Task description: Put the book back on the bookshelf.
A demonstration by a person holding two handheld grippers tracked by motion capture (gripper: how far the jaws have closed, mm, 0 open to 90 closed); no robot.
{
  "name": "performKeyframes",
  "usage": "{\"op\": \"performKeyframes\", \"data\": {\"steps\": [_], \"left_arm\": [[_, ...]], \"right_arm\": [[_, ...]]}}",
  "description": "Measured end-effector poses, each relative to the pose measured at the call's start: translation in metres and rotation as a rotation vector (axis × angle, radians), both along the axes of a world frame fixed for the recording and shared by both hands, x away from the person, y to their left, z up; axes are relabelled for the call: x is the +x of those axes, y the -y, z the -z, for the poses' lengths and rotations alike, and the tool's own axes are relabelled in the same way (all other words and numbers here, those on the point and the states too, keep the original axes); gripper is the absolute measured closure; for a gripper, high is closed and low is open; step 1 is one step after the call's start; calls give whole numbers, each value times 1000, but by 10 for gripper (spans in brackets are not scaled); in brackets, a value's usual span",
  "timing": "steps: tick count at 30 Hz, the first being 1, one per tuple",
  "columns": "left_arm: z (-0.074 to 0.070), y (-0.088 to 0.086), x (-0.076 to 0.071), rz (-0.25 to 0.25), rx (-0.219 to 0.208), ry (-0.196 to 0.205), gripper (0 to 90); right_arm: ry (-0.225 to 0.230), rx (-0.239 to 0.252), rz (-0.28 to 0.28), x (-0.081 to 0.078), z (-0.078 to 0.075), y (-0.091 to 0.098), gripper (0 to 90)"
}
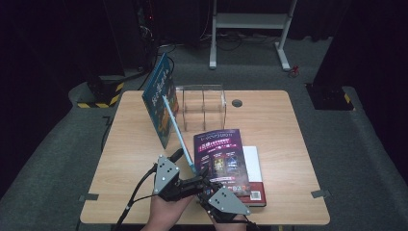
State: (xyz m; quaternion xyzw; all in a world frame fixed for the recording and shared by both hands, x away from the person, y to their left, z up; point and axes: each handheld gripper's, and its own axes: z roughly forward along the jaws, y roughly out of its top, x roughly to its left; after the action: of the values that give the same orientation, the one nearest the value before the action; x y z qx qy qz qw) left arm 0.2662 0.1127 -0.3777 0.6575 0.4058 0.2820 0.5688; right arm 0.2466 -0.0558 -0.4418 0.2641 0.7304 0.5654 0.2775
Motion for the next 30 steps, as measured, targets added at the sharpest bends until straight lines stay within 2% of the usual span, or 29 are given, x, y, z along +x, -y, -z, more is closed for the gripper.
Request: {"op": "performKeyframes", "data": {"steps": [7,11,17,22,30], "left_arm": [[7,-6,0,-36,25,0,182],[9,-9,-2,-33,41,8,222],[10,-12,-10,-37,75,41,295],[11,-16,-14,-39,76,34,331],[13,-26,-21,-56,88,46,384]], "right_arm": [[-14,-5,-30,0,4,-4,704],[-27,-8,-48,1,5,-6,690],[-51,-4,-76,2,7,-8,664],[-74,6,-120,3,7,-8,655],[-75,-1,-164,3,7,-11,634]]}}
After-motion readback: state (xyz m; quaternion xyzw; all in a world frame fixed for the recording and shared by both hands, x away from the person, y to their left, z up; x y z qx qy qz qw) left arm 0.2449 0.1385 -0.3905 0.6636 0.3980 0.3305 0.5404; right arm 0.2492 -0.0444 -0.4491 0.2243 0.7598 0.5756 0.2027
